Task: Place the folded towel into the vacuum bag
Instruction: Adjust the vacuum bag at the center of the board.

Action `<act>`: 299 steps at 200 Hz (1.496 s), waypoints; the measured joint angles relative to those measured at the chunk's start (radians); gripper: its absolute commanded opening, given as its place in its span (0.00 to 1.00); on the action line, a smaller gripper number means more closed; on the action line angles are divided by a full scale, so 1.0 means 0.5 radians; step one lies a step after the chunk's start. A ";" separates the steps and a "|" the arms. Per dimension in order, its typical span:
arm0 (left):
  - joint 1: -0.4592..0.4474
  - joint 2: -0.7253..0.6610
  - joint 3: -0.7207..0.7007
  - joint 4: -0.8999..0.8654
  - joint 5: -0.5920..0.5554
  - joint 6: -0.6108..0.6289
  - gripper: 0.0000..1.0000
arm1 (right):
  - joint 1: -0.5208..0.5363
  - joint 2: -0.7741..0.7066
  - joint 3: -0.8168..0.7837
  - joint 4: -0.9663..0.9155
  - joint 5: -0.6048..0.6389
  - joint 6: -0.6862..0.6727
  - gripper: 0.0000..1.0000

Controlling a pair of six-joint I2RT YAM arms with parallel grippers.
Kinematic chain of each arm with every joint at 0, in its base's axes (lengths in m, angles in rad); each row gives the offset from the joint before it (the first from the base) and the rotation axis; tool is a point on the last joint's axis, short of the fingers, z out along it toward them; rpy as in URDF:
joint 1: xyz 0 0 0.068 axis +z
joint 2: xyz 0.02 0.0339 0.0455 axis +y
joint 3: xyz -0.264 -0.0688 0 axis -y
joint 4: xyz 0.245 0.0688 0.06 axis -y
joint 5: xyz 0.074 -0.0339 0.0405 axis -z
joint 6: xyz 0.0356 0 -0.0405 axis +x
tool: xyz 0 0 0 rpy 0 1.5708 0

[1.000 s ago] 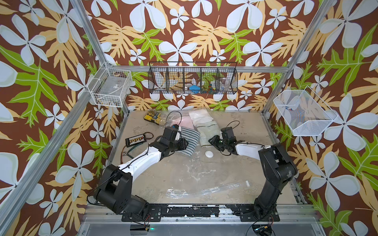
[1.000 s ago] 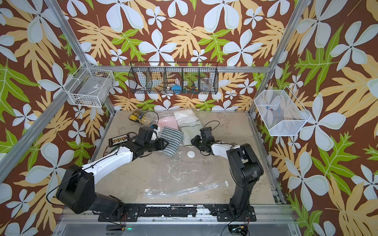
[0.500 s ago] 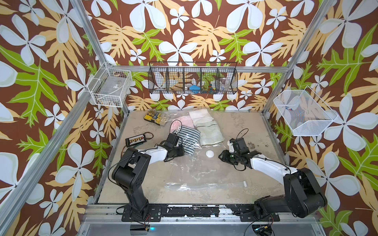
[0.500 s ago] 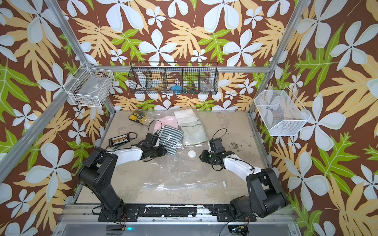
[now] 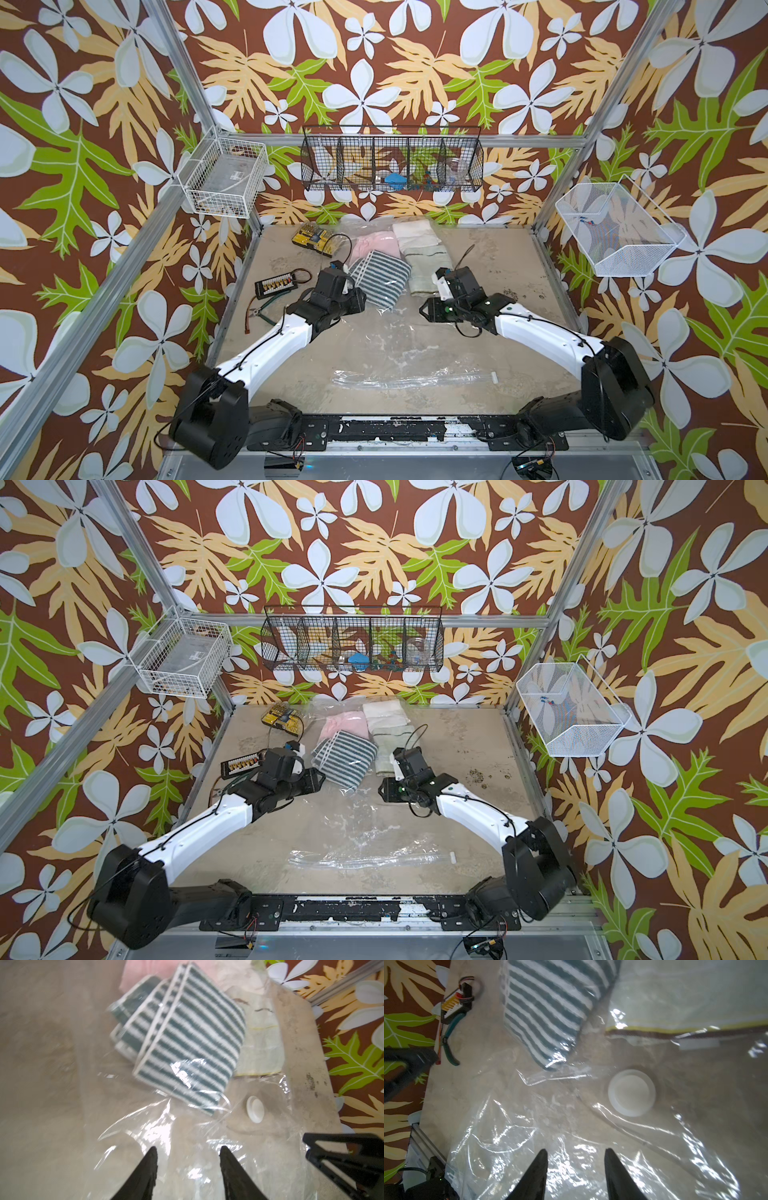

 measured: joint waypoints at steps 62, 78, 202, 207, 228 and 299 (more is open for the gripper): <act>0.032 -0.623 -0.497 -0.321 -0.086 -0.391 0.66 | 0.253 0.851 0.939 0.070 -0.106 -0.060 0.42; 0.033 -0.678 -0.613 -0.314 0.005 -0.446 0.64 | 0.262 1.024 1.113 0.076 -0.115 -0.069 0.42; -0.080 -0.856 -0.896 -0.175 0.321 -0.693 0.03 | 0.165 1.836 1.881 -0.053 -0.192 -0.085 0.36; -0.096 -0.890 -0.903 -0.180 0.321 -0.714 0.02 | 0.154 1.862 1.908 -0.052 -0.205 -0.076 0.35; -0.169 -1.041 -0.910 -0.262 0.317 -0.820 0.00 | 0.109 1.975 2.045 -0.030 -0.258 0.015 0.34; -0.215 -1.288 -0.604 -0.706 0.052 -0.996 0.00 | 0.085 1.950 2.055 -0.034 -0.342 0.134 0.39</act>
